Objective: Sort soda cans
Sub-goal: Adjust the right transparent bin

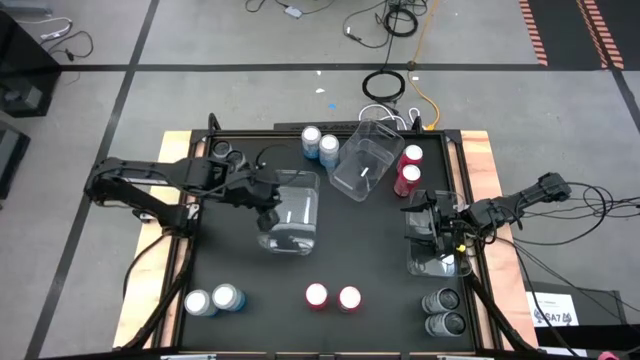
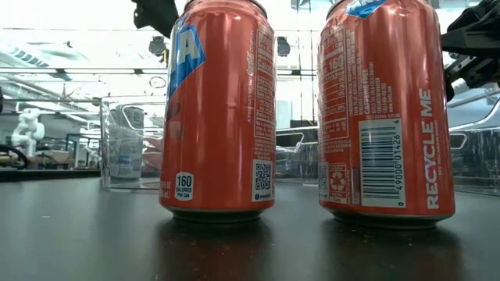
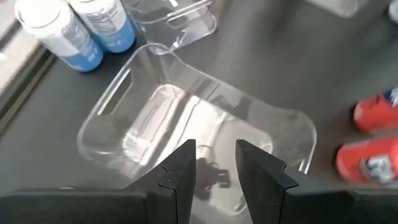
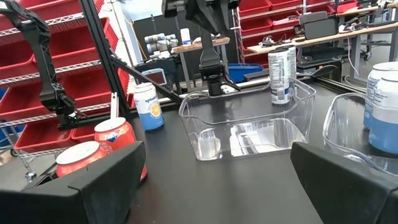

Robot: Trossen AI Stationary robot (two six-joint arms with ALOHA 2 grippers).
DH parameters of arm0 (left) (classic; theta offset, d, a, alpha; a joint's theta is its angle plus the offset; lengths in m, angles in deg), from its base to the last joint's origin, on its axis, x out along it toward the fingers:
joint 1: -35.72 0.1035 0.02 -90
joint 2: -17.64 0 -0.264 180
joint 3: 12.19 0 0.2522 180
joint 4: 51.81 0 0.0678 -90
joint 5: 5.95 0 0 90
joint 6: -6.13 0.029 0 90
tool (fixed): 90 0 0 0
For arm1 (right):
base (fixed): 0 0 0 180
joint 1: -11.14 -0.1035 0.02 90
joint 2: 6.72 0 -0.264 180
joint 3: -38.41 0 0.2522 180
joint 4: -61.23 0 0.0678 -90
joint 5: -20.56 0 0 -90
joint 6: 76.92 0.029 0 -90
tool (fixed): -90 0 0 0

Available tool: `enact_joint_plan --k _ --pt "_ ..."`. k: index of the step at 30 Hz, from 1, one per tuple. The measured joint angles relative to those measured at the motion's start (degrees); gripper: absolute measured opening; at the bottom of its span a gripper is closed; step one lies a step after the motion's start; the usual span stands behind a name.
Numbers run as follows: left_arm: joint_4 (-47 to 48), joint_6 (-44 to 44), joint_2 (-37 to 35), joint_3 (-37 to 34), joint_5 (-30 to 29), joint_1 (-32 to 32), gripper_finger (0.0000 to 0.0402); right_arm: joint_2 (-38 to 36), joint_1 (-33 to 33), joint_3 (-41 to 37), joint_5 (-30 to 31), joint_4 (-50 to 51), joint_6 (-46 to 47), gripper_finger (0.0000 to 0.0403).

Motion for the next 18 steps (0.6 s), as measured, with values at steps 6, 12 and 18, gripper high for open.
enact_joint_plan --k 6,12,18 --pt "0.8 8.4 -4.0 0.0 0.4 -0.9 0.0123 0.0 0.0 0.0 0.0 0.0 0.0 0.0396" --pt "-1.0 19.2 -10.8 -3.4 0.6 -1.0 0.0123 0.0 0.0 0.0 0.0 0.0 0.0 0.0396" --pt "-6.8 24.7 -19.8 -11.9 0.5 1.0 0.0123 0.0 0.0 0.0 0.0 0.0 0.0 0.0396"
